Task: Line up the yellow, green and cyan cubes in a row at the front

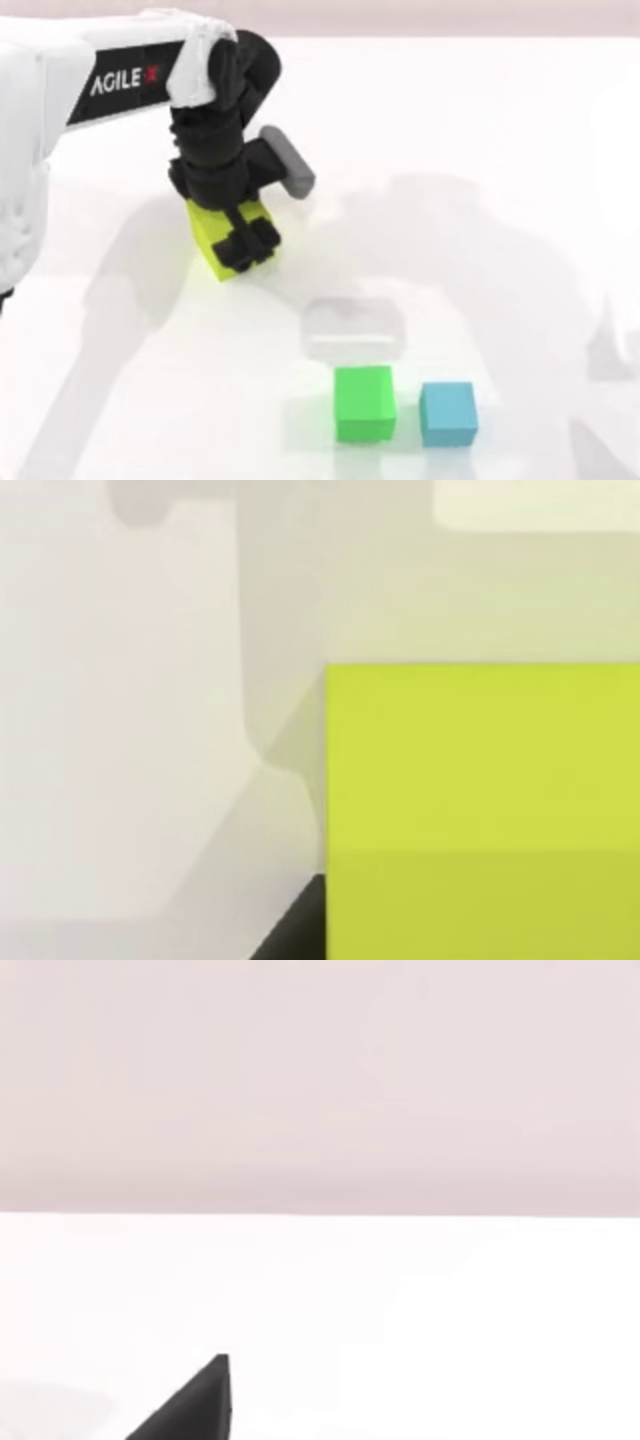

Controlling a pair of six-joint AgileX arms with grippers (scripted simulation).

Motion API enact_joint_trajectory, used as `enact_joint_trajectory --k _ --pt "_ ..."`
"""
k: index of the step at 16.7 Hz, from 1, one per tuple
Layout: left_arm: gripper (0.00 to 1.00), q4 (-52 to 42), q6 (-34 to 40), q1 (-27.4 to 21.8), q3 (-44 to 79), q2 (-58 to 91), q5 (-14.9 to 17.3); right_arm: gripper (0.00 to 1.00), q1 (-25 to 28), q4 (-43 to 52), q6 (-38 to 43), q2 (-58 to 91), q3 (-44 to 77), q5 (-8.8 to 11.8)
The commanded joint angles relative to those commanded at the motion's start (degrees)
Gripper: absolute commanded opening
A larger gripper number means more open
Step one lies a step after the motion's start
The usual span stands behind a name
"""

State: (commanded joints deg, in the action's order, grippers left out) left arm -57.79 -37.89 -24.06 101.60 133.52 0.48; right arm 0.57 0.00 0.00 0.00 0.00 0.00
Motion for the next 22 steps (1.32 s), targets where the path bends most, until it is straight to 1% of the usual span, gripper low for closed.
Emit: enact_joint_trajectory --k 3,9,14,16,18,22 --pt "0.0 -2.4 -0.2 0.0 1.9 -0.4 -0.1 1.0 0.0 0.0 0.0 0.0 0.0 0.0" --pt "0.0 -13.2 0.1 1.0 9.8 -3.2 0.0 1.0 0.0 0.0 0.0 0.0 0.0 0.0" --pt "0.0 -13.5 0.0 0.7 10.0 -3.4 -0.1 1.0 0.0 0.0 0.0 0.0 0.0 0.0" --pt "0.0 -13.0 -0.6 -0.3 8.1 -5.3 -0.1 1.0 0.0 0.0 0.0 0.0 0.0 0.0" --pt "0.0 -11.9 -1.8 -2.4 3.7 -9.2 -0.1 1.0 0.0 0.0 0.0 0.0 0.0 0.0" --pt "0.0 -9.4 -5.2 -8.3 -11.4 -19.9 -0.1 1.0 0.0 0.0 0.0 0.0 0.0 0.0"
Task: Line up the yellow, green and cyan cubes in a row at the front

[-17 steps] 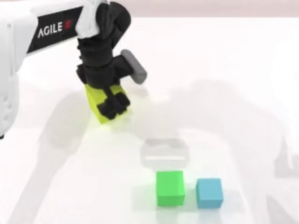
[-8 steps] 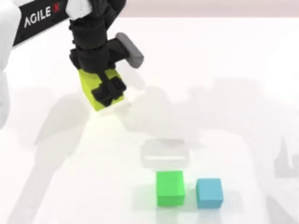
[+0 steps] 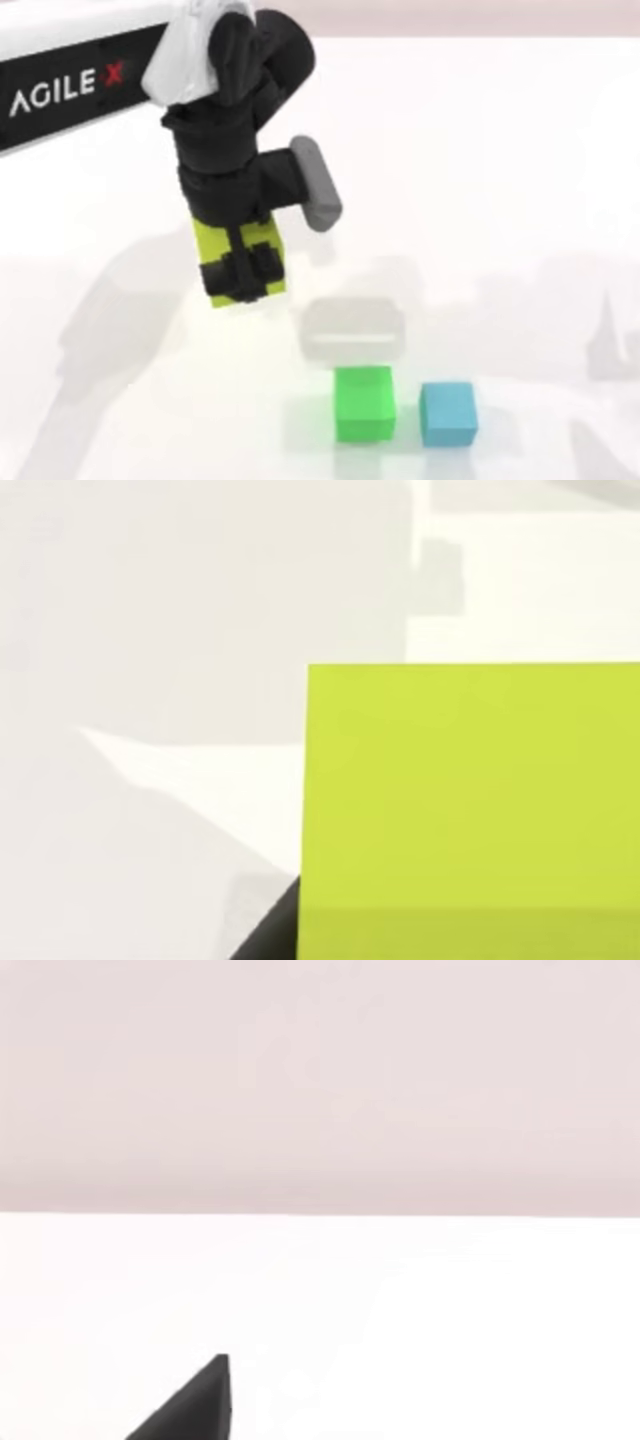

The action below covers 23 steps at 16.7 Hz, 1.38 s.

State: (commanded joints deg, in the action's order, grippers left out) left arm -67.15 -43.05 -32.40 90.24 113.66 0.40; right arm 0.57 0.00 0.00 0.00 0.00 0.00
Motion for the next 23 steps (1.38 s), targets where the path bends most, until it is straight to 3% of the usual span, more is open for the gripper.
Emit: enact_joint_trajectory --k 4,8,14,23 --pt "0.0 2.7 -3.4 -6.1 -15.3 -11.4 0.0 1.0 0.0 0.0 0.0 0.0 0.0 0.0" --pt "0.0 4.7 -5.3 -9.5 -22.0 -17.9 0.0 1.0 0.0 0.0 0.0 0.0 0.0 0.0" --pt "0.0 5.6 -5.4 -9.4 -22.6 -17.5 -0.1 1.0 0.0 0.0 0.0 0.0 0.0 0.0" --pt "0.0 20.7 -5.1 -9.9 -31.9 -11.8 0.0 1.0 0.0 0.0 0.0 0.0 0.0 0.0"
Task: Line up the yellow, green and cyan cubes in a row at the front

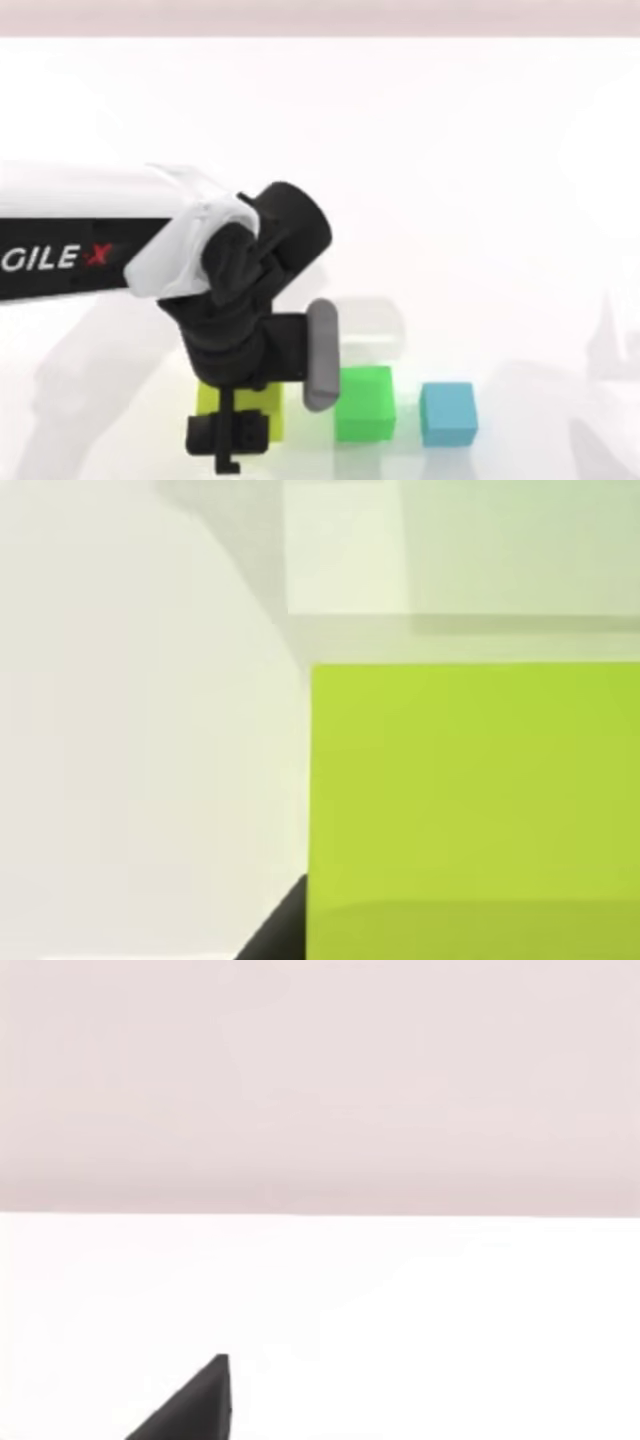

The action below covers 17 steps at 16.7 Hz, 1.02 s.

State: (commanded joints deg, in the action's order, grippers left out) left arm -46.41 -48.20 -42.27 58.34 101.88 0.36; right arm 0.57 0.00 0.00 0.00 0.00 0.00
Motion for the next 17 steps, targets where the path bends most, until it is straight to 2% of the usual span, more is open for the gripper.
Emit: enact_joint_trajectory --k 3,16,17 --pt "0.0 0.0 0.0 0.0 0.0 0.0 0.0 1.0 0.0 0.0 0.0 0.0 0.0 0.0" --pt "0.98 0.0 0.0 0.0 0.0 0.0 0.0 1.0 0.0 0.0 0.0 0.0 0.0 0.0" --pt "1.0 0.0 0.0 0.0 0.0 0.0 0.0 1.0 0.0 0.0 0.0 0.0 0.0 0.0"
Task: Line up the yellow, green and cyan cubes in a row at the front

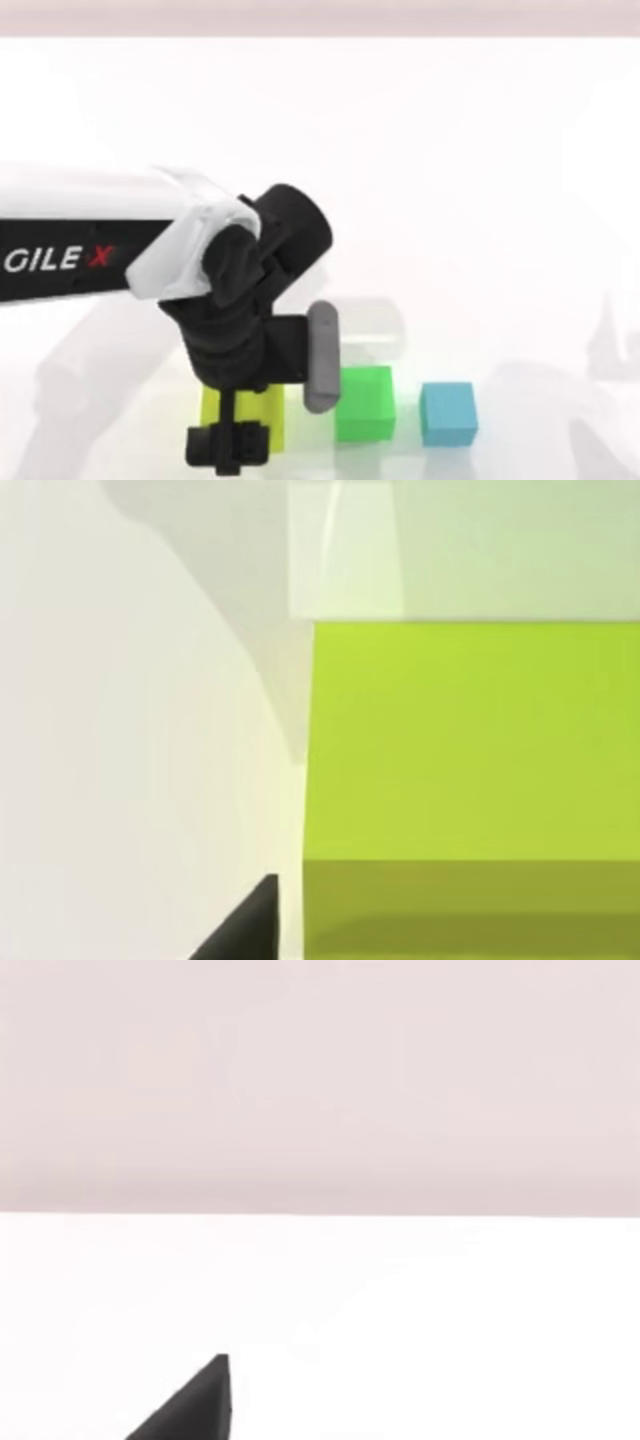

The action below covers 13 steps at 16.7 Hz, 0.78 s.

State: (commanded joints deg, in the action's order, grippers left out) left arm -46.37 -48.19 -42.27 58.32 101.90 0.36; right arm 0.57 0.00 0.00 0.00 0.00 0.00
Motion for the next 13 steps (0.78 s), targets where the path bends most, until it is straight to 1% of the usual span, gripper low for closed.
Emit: enact_joint_trajectory --k 9,13 --pt "1.0 -0.2 0.0 0.1 0.2 -0.1 0.0 1.0 0.0 0.0 0.0 0.0 0.0 0.0" --pt "1.0 -6.4 -0.3 0.1 4.1 -2.0 0.0 1.0 0.0 0.0 0.0 0.0 0.0 0.0"
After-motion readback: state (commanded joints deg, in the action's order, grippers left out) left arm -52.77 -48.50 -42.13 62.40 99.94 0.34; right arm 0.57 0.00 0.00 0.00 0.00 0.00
